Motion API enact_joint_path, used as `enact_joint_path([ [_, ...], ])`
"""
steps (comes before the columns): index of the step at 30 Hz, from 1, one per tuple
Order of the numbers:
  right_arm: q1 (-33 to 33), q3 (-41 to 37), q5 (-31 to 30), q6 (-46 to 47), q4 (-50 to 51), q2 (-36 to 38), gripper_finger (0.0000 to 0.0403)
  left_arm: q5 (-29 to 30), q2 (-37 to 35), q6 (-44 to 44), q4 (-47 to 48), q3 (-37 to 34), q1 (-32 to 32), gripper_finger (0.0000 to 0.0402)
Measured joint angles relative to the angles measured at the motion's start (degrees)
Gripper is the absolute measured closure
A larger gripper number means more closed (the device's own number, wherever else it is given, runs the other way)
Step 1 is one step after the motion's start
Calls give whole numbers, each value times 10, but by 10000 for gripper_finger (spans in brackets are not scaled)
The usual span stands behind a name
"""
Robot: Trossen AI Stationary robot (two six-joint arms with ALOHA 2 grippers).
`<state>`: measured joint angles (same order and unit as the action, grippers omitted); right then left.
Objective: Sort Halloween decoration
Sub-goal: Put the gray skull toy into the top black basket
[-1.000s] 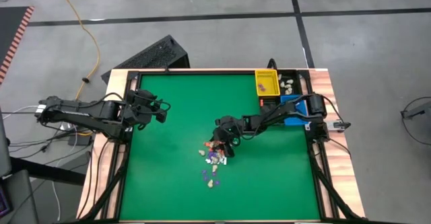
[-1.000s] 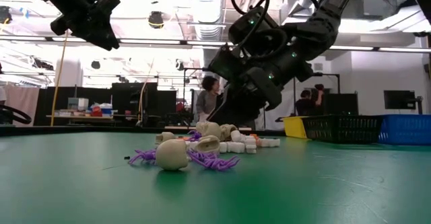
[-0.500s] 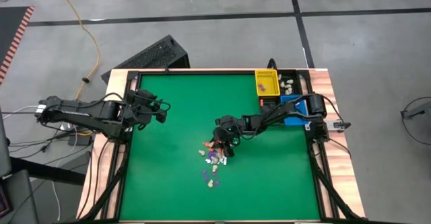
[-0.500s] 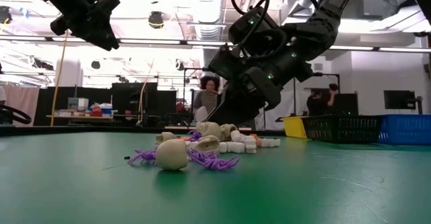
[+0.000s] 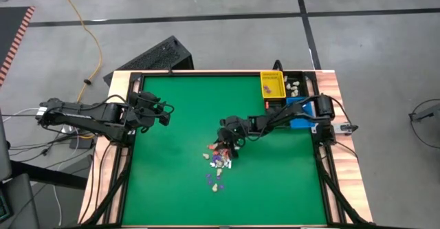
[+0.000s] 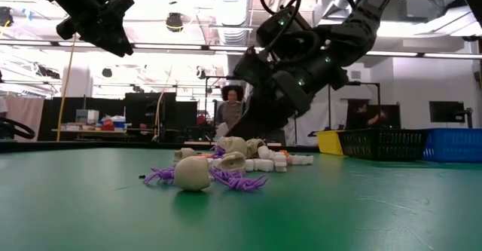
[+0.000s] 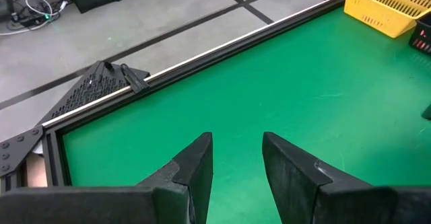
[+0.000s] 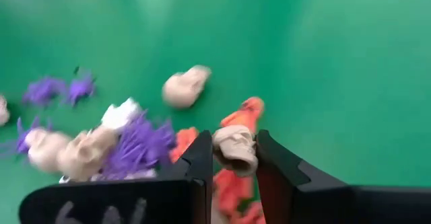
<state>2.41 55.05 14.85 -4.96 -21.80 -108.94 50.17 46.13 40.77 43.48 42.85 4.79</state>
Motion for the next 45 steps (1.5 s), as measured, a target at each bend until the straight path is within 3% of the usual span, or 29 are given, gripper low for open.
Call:
enact_joint_path([
  [7,57,0,-2,-1,1,50,305,-4,0,0,0,0,0,280],
  [11,107,0,-43,-6,21,86,304,-4,0,1,6,0,0,280],
  [20,231,0,-180,-13,146,169,304,-4,0,5,11,0,0,280],
  [25,305,0,-282,33,233,205,303,-4,0,5,13,0,0,280],
  [35,459,0,-309,124,388,226,303,-4,0,7,26,0,0,280],
  [45,516,0,-338,162,502,225,303,-3,0,5,26,0,0,280],
])
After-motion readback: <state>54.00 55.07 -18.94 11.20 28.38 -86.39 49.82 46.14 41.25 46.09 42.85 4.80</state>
